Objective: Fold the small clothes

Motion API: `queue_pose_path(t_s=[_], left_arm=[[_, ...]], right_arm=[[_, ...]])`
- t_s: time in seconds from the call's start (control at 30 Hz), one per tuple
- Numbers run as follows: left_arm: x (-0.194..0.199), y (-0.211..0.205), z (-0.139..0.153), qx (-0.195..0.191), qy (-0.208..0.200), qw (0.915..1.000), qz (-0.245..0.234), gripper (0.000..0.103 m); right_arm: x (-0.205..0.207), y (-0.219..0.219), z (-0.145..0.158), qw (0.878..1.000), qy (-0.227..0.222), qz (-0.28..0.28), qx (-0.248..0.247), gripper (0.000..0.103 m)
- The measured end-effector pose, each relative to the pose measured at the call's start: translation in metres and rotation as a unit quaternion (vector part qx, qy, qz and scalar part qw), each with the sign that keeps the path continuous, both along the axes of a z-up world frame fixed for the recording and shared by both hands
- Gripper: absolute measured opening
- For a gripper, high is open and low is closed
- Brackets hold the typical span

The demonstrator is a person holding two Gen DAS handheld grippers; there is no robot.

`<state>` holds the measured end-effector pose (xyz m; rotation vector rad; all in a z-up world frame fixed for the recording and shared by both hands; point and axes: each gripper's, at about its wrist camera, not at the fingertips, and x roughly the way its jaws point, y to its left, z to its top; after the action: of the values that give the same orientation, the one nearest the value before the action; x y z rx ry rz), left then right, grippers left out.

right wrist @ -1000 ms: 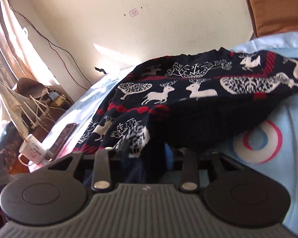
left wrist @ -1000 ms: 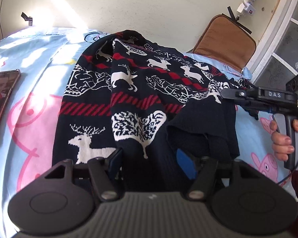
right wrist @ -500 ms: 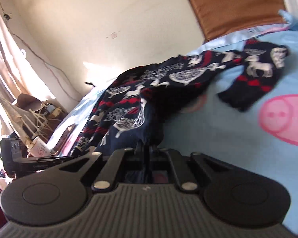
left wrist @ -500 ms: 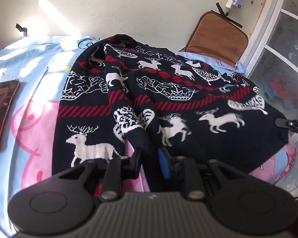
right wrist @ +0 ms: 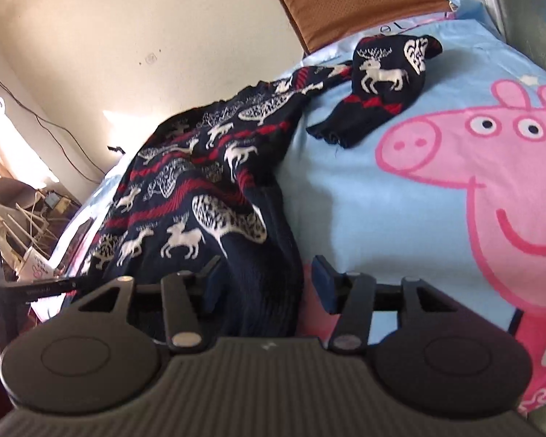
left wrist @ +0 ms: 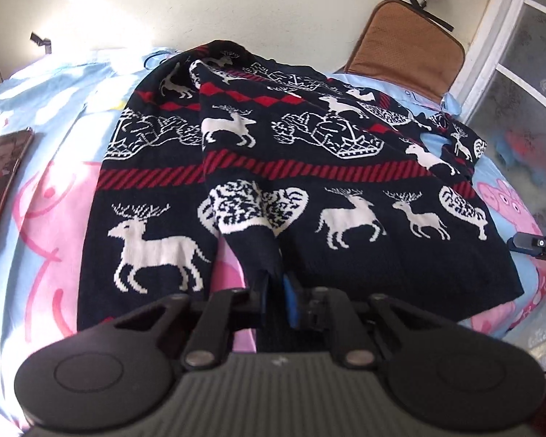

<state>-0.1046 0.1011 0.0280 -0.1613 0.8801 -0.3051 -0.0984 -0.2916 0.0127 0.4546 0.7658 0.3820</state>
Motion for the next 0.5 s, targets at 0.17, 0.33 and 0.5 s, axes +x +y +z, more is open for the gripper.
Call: queue_pose_path(t_s=[0.17,0.33,0.5], left_arm=[[-0.007,0.011,0.011,-0.009,-0.003,0.9999,0.008,0.006],[-0.036,0.034,0.041,0.008,-0.020,0.9998,0.003,0.006],[-0.037,0.031,0.015,0.035,0.029,0.9988,-0.018,0.006]], right_arm=[[0.023,0.017,-0.013,0.999,0.012,0.006,-0.041,0.014],[-0.005,0.020,0.030,0.995,-0.034,0.053,-0.071,0.011],[-0.002,0.017,0.021,0.982,0.023,0.040,-0.185,0.007]])
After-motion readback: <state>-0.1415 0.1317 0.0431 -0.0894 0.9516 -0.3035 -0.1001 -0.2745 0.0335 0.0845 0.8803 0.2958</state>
